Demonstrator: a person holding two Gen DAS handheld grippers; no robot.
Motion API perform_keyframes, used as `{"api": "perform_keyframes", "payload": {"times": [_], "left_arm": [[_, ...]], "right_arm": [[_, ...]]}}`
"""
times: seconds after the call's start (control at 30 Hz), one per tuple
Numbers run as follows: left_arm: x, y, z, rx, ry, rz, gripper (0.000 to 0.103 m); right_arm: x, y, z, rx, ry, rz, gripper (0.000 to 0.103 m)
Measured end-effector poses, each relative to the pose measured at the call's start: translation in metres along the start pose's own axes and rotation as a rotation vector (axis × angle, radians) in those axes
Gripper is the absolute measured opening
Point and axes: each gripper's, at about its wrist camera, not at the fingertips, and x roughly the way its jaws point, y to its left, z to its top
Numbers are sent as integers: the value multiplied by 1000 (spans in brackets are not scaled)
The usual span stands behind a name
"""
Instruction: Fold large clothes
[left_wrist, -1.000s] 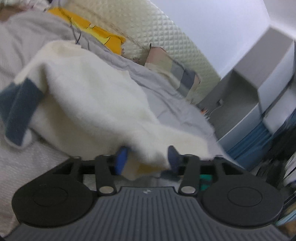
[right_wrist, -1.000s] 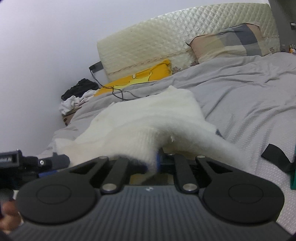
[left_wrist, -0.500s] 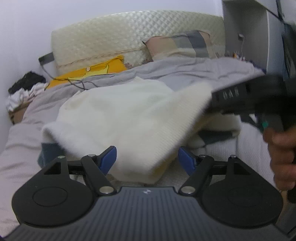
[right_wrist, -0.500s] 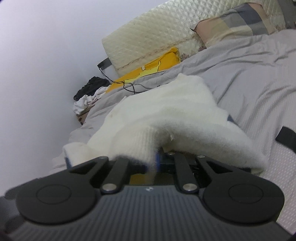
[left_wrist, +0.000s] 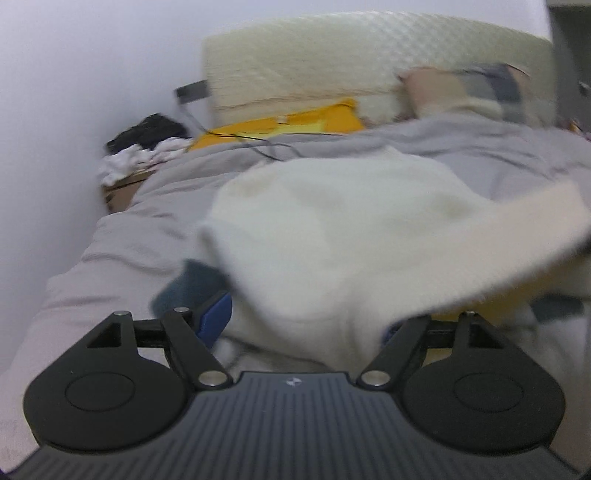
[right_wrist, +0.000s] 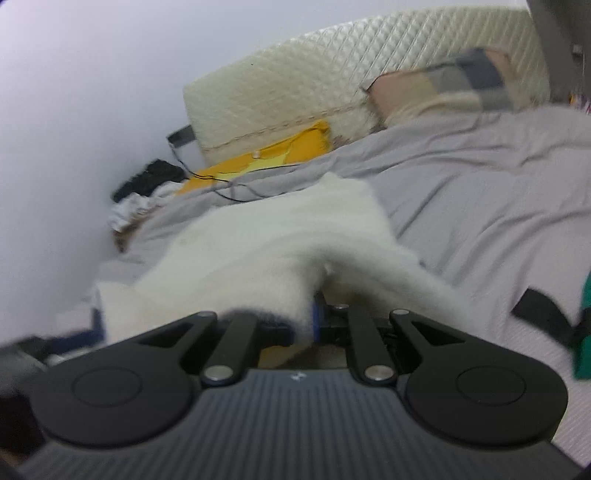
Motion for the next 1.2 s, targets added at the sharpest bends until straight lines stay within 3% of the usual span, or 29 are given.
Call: {"api": "perform_keyframes", "payload": {"times": [0.17,0.37,0.53,0.67,0.87,1.03,1.2], "left_arm": [[5,14,3,-67,18,15,85],[5,21,2,-100,17,-11,85],[-4,29,-2,-157,30,-54,84],[-25,37,-2,-182,-16,-73,82],[-68,44,-3,-174,-98,-111,59],[-112,46,1,-147,-190,-107,32],[-147,60,36,-164,-272,-83,26]], "right_arm": [[14,9,-13,-124,37,-74,12],[16,6,-26,-160,71,-130,13],[-4,16,-29,-193,18,-155,13],[-33,27,-29,-232,-66,-156,12],[-75,43,-35,-269,-184,-182,12],[-104,57,-24,-260,-254,-176,12],[-130,74,21,-267,-324,-92,12]]}}
